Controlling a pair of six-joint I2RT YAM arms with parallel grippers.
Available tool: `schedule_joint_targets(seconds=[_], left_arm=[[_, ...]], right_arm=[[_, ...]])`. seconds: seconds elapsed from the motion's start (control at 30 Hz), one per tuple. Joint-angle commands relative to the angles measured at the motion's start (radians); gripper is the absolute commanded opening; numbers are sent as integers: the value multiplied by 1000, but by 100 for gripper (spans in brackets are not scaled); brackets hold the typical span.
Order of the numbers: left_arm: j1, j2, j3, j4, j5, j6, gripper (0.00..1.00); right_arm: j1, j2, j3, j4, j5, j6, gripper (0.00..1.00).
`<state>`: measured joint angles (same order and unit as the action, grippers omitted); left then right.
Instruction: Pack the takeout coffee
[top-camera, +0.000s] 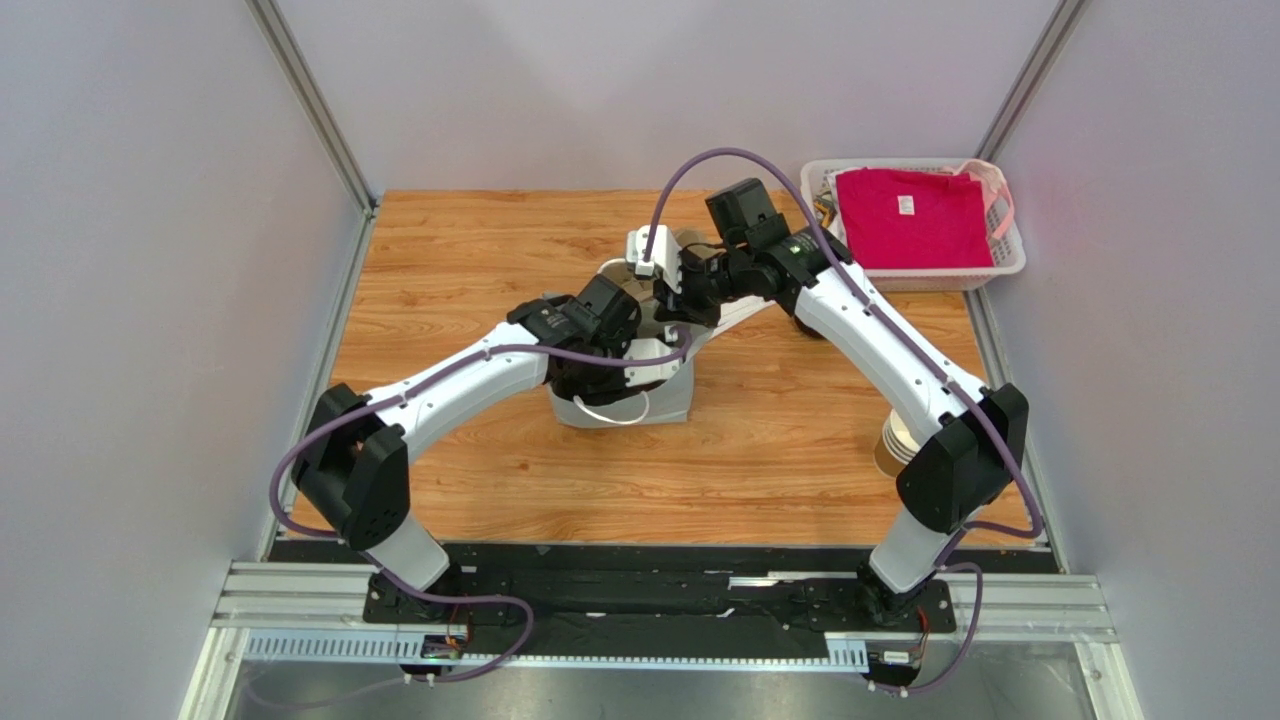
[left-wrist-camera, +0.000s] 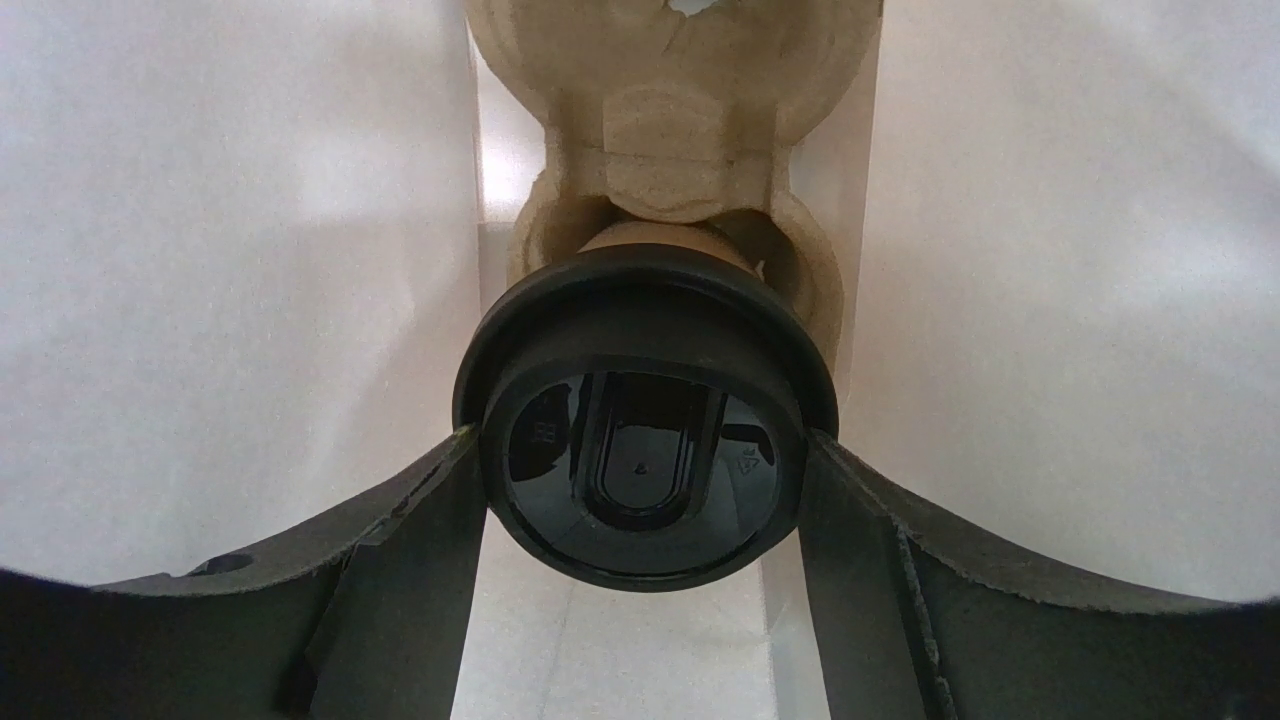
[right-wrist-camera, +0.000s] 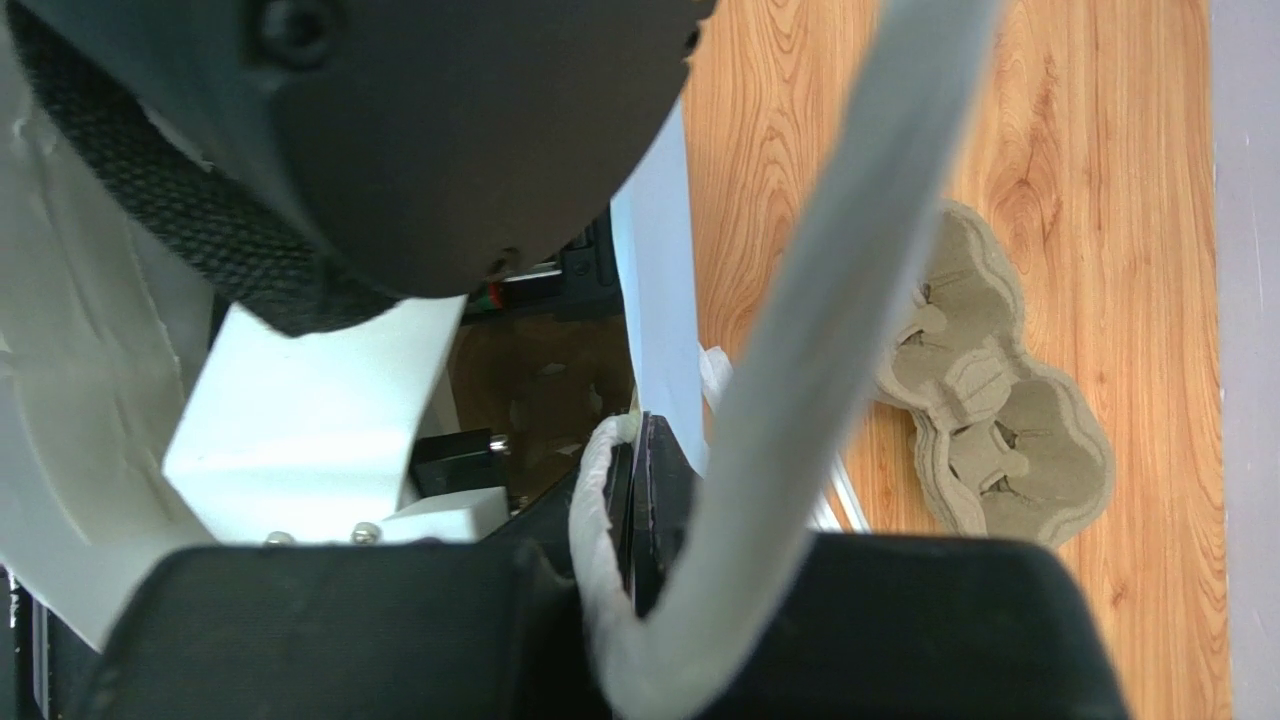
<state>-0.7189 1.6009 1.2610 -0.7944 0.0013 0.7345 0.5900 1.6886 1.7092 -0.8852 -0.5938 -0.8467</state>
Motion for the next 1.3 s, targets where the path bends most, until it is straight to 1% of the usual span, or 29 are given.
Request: schedule_joint_targets(seconds=[0.0, 0.43, 0.53, 0.57, 0.63, 0.67, 0.83, 0.93, 0.97, 1.1, 1.13, 1.17, 1.27], left_arm=[[48, 136, -29, -85, 29, 39, 0], [67, 194, -22, -88, 54, 77, 0], [68, 151, 0, -92, 68, 63, 6], [67, 124, 18, -95, 77, 57, 10], [67, 97, 44, -101, 88, 37, 15], [67, 78, 54, -104, 94, 29, 20], [67, 45, 124, -117, 108, -6, 29], [65, 25, 143, -123, 132, -9, 43], [65, 11, 144, -121, 143, -9, 51], [65, -15, 144, -121, 151, -12, 56], [67, -22, 144, -120, 151, -12, 62], [67, -30, 144, -117, 152, -14, 66], [65, -47, 147, -117, 154, -12, 66]], right_arm=[[-12, 46, 36, -78, -18, -6, 0], [-39, 111, 79, -107, -37, -15, 0], [-48, 125, 104, -133, -46, -25, 0], [-50, 126, 109, -138, -47, -26, 0], [-53, 134, 119, -153, -57, -31, 0], [-55, 135, 122, -158, -60, -32, 0], [-53, 140, 138, -179, -89, -49, 0], [-53, 154, 170, -222, -106, -69, 0], [-55, 158, 176, -233, -107, -74, 0], [-56, 164, 198, -265, -110, -89, 0], [-55, 164, 198, -271, -112, -89, 0], [-55, 164, 198, -273, -112, -94, 0], [-55, 161, 196, -281, -116, -98, 0]])
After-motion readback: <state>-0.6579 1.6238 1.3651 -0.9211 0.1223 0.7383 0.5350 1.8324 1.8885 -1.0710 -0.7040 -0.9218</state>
